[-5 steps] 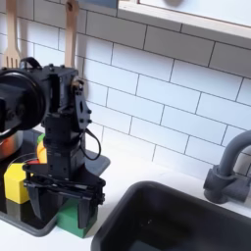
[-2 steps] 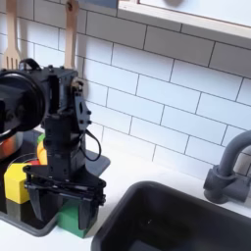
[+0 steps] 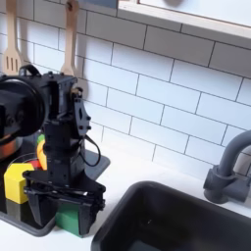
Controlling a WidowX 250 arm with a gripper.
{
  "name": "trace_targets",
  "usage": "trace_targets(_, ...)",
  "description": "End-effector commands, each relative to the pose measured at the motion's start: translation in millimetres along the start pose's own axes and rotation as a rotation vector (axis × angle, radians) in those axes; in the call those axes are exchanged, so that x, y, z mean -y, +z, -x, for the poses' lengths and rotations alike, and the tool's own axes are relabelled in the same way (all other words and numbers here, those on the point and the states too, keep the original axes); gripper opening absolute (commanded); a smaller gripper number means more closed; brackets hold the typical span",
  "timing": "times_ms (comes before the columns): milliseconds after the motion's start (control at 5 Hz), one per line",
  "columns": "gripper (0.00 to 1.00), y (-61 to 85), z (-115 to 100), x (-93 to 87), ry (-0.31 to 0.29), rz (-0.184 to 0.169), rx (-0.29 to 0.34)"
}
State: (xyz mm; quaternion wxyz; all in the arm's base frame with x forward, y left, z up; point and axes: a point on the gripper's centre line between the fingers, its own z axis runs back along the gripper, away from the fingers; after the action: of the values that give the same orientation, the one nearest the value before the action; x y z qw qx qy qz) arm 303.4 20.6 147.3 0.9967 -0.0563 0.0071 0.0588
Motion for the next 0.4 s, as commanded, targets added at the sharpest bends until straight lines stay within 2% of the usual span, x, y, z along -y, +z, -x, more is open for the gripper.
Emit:
trace_targets(0,0.27,-0.8,-1.4,-1.3,-0.011,0.001,-0.001)
trace_targets(200,0.00,-0.5,-0.6,-0.5,-0.014,0.002,-0.001)
